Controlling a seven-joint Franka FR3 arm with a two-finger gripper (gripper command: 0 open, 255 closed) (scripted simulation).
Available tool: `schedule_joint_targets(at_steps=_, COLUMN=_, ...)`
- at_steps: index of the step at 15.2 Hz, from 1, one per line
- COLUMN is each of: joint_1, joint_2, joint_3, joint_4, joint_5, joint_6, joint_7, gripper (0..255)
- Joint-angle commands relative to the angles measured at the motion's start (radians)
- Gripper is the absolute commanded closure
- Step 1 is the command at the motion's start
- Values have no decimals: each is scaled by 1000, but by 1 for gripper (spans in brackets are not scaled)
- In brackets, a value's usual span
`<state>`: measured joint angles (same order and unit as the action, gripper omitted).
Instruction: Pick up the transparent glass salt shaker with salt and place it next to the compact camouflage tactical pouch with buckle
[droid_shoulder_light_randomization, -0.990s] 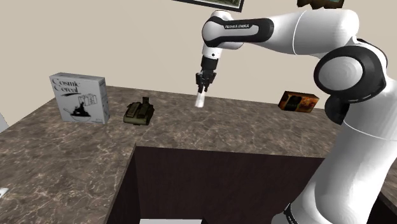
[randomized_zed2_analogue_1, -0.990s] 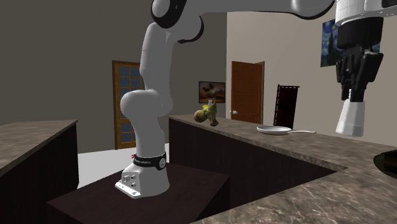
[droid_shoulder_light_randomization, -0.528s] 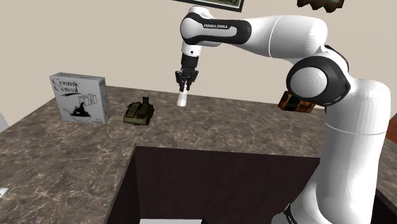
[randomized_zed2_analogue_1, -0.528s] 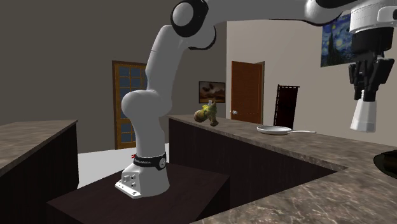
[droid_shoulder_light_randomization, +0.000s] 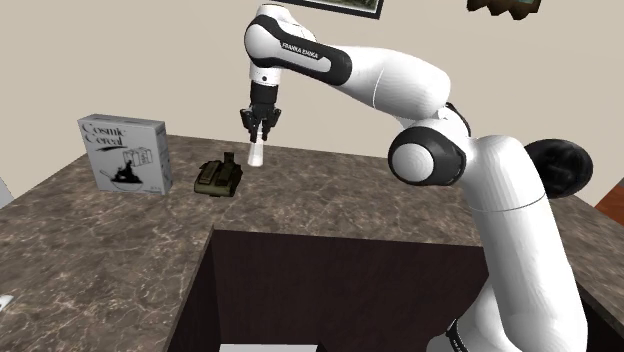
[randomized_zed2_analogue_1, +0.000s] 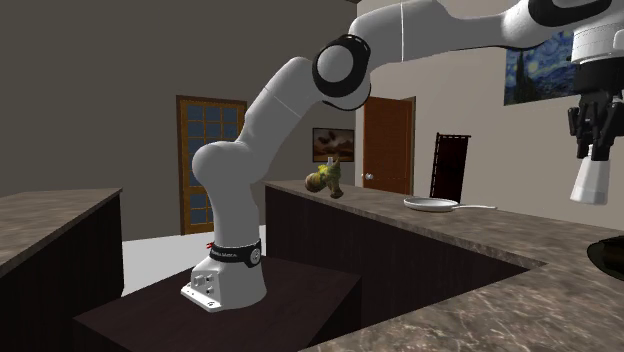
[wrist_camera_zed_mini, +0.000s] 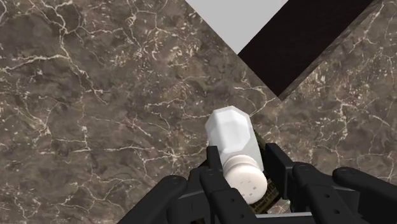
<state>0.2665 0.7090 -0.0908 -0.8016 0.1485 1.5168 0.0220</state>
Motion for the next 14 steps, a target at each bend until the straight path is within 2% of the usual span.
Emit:
schedule_joint_targets(at_steps=1, joint_1=6, joint_2=26, joint_3=2, joint_4=25, joint_5=0, joint_6=2, joint_7=9, gripper=255)
schedule_joint_targets(at_steps=6, joint_1=15, joint_2=-21, joint_3=-1, joint_4=-124, joint_5=-1, joint_6=103, joint_7=-1, gripper=255)
schedule_joint_targets(at_steps=14, joint_1=23, joint_2=-48, joint_3=-2, joint_4=-277, joint_5=0, joint_6=228, joint_7=-14, gripper=255)
